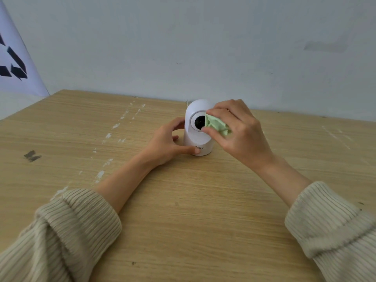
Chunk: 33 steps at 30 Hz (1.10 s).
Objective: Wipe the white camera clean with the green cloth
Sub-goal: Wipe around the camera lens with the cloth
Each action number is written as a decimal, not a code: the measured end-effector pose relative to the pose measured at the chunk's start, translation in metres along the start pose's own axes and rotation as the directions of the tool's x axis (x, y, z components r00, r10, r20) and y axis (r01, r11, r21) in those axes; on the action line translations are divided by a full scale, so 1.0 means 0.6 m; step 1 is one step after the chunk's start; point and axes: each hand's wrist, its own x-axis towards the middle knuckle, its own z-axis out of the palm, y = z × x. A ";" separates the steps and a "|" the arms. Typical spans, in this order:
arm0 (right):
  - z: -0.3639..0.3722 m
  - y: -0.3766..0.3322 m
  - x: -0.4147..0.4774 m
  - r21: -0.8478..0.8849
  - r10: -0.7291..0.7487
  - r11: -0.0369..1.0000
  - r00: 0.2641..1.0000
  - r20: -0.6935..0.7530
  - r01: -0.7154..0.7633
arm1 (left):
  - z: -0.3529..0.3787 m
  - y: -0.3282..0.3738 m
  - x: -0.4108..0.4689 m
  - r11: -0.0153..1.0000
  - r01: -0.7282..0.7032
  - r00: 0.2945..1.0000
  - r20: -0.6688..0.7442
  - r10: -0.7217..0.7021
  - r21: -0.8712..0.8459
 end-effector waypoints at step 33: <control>-0.012 -0.028 -0.019 0.290 0.335 0.914 0.930 -0.151 -0.283 | 0.002 -0.006 0.002 1.000 -0.005 1.000 -0.012 0.006 0.025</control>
